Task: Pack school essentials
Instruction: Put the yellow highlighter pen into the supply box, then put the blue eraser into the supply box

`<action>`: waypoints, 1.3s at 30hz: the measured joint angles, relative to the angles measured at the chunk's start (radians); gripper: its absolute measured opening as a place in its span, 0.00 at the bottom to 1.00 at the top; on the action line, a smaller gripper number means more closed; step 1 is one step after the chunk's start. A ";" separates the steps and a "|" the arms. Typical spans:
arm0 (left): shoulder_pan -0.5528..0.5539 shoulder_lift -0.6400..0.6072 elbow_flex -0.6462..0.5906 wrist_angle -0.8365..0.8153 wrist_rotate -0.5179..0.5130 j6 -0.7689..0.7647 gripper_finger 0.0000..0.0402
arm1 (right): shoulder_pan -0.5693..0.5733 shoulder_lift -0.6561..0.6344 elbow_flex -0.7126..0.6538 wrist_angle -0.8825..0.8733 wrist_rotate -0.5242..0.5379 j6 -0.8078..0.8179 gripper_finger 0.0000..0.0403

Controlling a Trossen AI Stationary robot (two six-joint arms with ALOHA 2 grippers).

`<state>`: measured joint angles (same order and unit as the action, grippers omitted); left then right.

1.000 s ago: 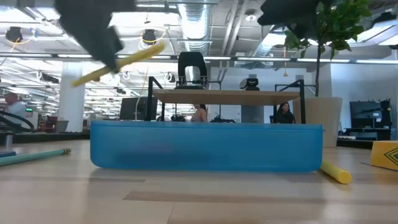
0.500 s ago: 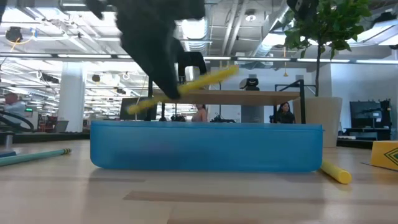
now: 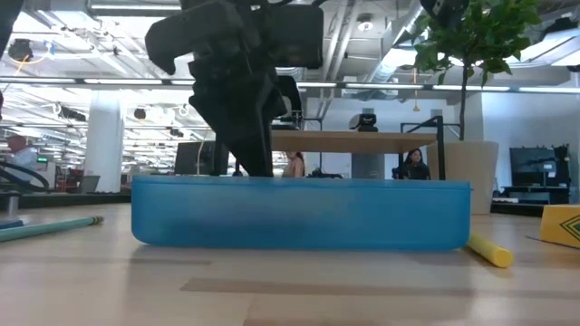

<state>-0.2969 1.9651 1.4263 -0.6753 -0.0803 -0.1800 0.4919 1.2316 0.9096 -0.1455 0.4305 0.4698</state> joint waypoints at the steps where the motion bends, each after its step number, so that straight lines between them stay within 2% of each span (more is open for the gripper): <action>1: 0.000 -0.002 0.002 -0.003 -0.003 0.003 0.26 | 0.000 0.000 0.000 0.000 0.000 0.000 0.30; 6: 0.000 -0.028 0.004 -0.061 -0.016 0.002 0.36 | 0.000 0.000 0.000 0.000 0.001 0.000 0.30; 11: -0.045 -0.169 -0.058 -0.078 -0.151 -0.028 0.37 | 0.006 0.000 0.000 -0.013 0.000 0.026 0.30; 14: -0.086 -0.311 -0.184 -0.004 -0.193 -0.073 0.36 | 0.014 0.000 0.000 -0.020 0.000 0.032 0.30; 21: -0.194 -0.660 -0.607 0.420 -0.222 -0.246 0.32 | 0.004 0.000 0.000 -0.025 0.010 0.037 0.30; 25: -0.264 -0.776 -0.749 0.483 -0.275 -0.392 0.30 | -0.010 0.000 0.000 -0.026 0.013 0.037 0.30; 31: -0.357 -0.789 -0.792 0.376 -0.355 -0.629 0.26 | -0.031 0.000 0.000 -0.036 0.014 0.037 0.30; 36: -0.357 -0.740 -0.792 0.255 -0.346 -0.878 0.24 | -0.037 0.000 0.000 -0.039 0.014 0.035 0.30; 39: -0.337 -0.696 -0.792 0.198 -0.303 -0.936 0.24 | -0.037 0.000 0.000 -0.040 0.014 0.035 0.30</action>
<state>-0.6342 1.2692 0.6338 -0.4768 -0.3834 -1.1164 0.4553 1.2320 0.9096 -0.1860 0.4442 0.5049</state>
